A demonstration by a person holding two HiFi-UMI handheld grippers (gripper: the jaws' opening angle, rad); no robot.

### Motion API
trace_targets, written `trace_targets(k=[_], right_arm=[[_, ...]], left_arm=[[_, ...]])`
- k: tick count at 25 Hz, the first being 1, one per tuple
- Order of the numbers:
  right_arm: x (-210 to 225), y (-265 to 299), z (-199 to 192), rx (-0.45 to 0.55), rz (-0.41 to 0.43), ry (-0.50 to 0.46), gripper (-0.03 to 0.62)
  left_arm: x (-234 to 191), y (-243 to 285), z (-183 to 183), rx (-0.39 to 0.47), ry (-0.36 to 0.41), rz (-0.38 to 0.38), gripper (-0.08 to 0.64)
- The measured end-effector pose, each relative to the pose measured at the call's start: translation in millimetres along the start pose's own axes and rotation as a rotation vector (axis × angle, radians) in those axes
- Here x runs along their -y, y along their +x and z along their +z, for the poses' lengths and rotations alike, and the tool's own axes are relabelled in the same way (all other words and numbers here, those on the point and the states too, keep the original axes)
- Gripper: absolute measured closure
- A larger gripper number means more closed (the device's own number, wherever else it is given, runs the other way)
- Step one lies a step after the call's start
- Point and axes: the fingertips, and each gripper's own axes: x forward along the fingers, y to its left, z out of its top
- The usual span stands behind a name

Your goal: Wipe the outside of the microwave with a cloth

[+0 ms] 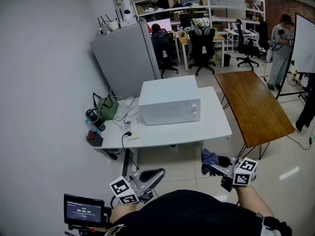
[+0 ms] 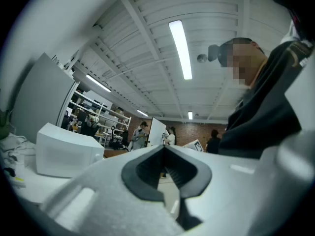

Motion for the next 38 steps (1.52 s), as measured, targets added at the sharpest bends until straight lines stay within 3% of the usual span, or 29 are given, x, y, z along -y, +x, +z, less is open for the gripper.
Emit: trace_targets(k=[7,12,18,22,25,28,32,38], right_arm=[[21.3,41.8,-1.1,-0.056,0.04,-0.019,0.453],[56.8,139.2,4.2,-0.096,0.008,-0.072,0.453],[87.0,273.6,38.5,-0.099,-0.056,-0.109,0.453],[120.1,339.6,55.0,-0.129,-0.088,-0.163,0.453],[157.7,386.1,66.1,-0.206,-0.115,-0.249,0.453],[205.5,435.6,79.0,-0.317,-0.12,-0.368,0.453],[280.4,507.0,83.6,-0.492,-0.099,-0.535,0.453],[391.6,617.7,71.6,-0.729,-0.098,-0.647,0.454]], left_arm=[[-41.9,0.6,2.4,0.026,-0.012,0.013,0.555],[-137.0,-32.2,14.8,0.069,0.001,-0.04,0.555],[-255.8,-88.5,60.0,0.061,0.049,-0.09,0.555],[-312.8,-113.8,73.4,0.076,0.053,-0.08,0.555],[-342.6,-126.4,74.4,0.089,0.037,-0.056,0.555],[-364.1,-137.0,68.0,0.083,0.023,0.0,0.555],[-384.2,-150.2,62.8,0.087,0.026,0.142,0.555],[-391.4,-149.5,57.3,0.116,0.02,0.382,0.555]])
